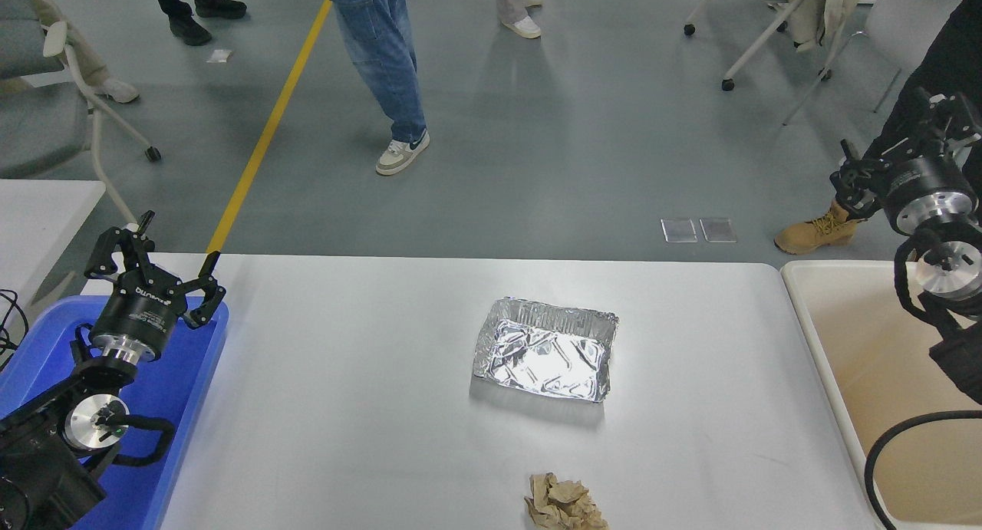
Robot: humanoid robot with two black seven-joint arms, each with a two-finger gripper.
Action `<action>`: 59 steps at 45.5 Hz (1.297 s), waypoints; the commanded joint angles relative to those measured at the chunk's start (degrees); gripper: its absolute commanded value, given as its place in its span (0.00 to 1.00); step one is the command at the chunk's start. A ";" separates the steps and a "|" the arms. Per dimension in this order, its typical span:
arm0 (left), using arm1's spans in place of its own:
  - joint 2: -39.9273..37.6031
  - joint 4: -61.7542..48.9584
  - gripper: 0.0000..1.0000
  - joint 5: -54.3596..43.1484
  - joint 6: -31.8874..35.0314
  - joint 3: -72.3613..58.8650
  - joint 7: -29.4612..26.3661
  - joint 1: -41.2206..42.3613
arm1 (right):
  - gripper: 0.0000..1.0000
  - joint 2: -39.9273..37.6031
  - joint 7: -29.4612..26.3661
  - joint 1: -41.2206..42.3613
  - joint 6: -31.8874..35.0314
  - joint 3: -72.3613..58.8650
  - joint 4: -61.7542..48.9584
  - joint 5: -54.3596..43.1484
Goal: Clean the table surface
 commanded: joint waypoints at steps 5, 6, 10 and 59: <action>0.01 0.00 1.00 0.00 0.01 0.00 0.00 0.00 | 0.99 3.49 4.07 -5.42 2.10 0.30 0.15 0.00; 0.01 0.00 1.00 0.00 -0.08 0.00 0.00 0.00 | 0.99 3.66 4.42 -5.68 2.28 0.30 0.15 0.00; 0.01 0.00 1.00 0.00 0.01 0.00 0.00 0.00 | 0.99 4.11 5.48 -6.65 2.63 0.30 0.15 0.00; 0.01 0.00 1.00 0.00 -0.08 0.00 0.00 0.00 | 0.99 -3.53 5.56 2.22 2.46 -22.71 -3.10 0.08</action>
